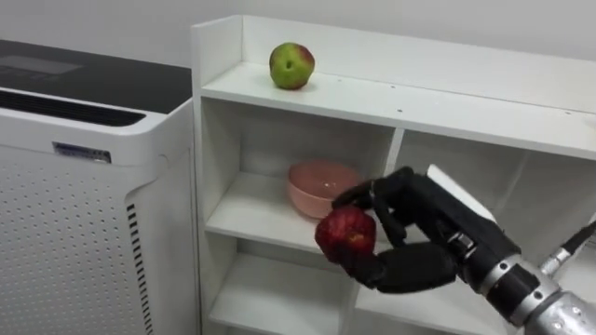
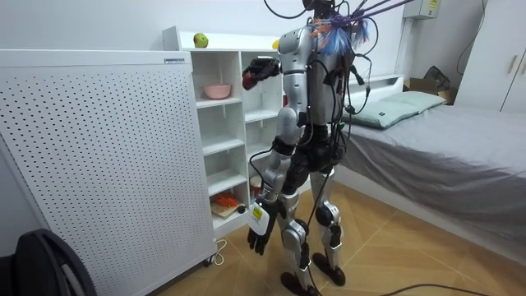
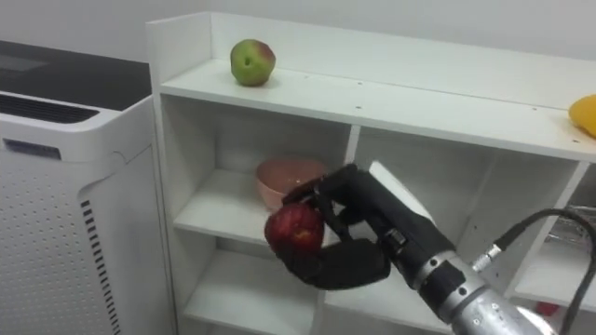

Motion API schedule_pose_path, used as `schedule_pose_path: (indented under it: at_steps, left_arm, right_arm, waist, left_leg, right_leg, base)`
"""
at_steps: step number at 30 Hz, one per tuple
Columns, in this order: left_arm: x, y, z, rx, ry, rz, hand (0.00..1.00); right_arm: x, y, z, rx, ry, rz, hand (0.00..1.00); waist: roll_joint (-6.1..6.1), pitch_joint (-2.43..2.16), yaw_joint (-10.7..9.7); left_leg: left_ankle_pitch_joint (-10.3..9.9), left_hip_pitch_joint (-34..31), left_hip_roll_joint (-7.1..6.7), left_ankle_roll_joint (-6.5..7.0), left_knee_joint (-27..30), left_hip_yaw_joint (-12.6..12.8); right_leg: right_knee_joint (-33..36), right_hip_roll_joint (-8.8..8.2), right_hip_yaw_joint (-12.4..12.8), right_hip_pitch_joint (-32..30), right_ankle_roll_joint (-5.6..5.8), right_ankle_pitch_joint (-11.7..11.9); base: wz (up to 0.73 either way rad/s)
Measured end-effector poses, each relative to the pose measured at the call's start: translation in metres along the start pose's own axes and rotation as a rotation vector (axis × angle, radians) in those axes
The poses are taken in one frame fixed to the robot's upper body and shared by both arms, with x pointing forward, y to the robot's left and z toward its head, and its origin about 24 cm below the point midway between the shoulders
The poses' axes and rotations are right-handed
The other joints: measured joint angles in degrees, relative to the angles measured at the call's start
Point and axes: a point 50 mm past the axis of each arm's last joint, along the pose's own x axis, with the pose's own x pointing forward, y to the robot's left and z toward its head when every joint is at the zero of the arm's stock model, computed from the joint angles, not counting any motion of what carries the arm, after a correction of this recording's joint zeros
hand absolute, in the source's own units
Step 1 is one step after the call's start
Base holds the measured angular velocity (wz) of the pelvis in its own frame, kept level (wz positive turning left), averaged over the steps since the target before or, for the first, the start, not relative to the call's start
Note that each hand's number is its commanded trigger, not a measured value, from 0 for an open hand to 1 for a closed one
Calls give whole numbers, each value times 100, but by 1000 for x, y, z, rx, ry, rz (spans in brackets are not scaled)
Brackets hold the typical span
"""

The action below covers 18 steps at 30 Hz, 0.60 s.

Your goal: Arrange fruit in the closet

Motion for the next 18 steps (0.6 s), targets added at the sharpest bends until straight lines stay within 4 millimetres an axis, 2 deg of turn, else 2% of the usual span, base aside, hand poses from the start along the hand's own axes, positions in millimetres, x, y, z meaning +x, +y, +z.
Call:
schedule_pose_path:
  at_steps: [2, 5, 6, 7, 9, 10, 12, 14, 16, 18]
  left_arm:
    - [0, 0, 4, 4, -10, -1, 0]
    - [2, 0, 17, 13, -41, -4, 0]
    - [2, 0, 21, 24, -50, -7, 0]
    - [3, 0, 25, 35, -60, -9, 0]
    - [3, -3, 37, 32, -96, -16, 0]
    - [3, -3, 41, 21, -104, -19, 0]
    - [3, -3, 51, -42, -119, -25, 0]
    - [4, -2, 56, -79, -122, -26, 0]
    - [4, -2, 58, -98, -123, -21, 0]
    - [4, 0, 59, -93, -132, -10, 0]
  right_arm:
    - [0, 0, -5, -3, 22, -3, 100]
    - [1, 2, -13, 19, 46, -21, 100]
    - [2, 4, -19, 15, 70, -39, 100]
    - [3, 5, -24, 22, 85, -48, 100]
    - [3, 10, -43, 59, 161, -91, 100]
    - [2, 11, -50, 68, 186, -99, 100]
    - [-4, 15, -79, 86, 313, -119, 100]
    - [-9, 19, -94, 87, 387, -119, 100]
    - [-11, 20, -101, 81, 418, -122, 100]
    - [-7, 17, -107, 64, 448, -140, 100]
  waist:
    - [29, 19, -1]
    - [36, 23, -18]
    - [68, 50, -12]
    - [62, 51, -6]
    - [42, 40, 30]
    - [42, 43, 38]
    - [46, 52, 144]
    - [49, 66, 183]
    - [42, 98, 183]
    - [14, 154, 179]
  left_leg:
    - [0, -36, 2, 0, 1, -2]
    - [-1, -181, 35, 0, 130, -7]
    - [-2, -276, 59, -1, 199, -19]
    - [-3, -325, 64, -1, 218, -25]
    - [-8, -596, 86, 6, 384, -28]
    - [-9, -671, 91, 9, 418, -28]
    - [-11, -938, 102, 14, 580, -23]
    - [-21, -1187, 105, 32, 740, -23]
    - [-34, -1482, 105, 48, 918, -14]
    - [-35, -1861, 115, 49, 1183, -21]
  right_leg:
    - [5, 0, -7, -18, -2, 1]
    - [146, -35, -105, -179, -2, 1]
    - [230, -29, -106, -264, -1, 2]
    - [272, -29, -106, -323, -2, 1]
    - [377, -30, -111, -577, -9, -5]
    - [416, -34, -111, -653, -10, -6]
    - [625, -45, -85, -951, -41, -30]
    - [922, -89, -96, -1260, -58, -105]
    - [1214, -140, -103, -1586, -93, -201]
    - [1540, -163, -117, -1972, -156, -281]
  base:
    - [0]
    - [5]
    - [10]
    - [6]
    - [0]
    - [-5]
    - [-6]
    - [0]
    - [0]
    - [2]
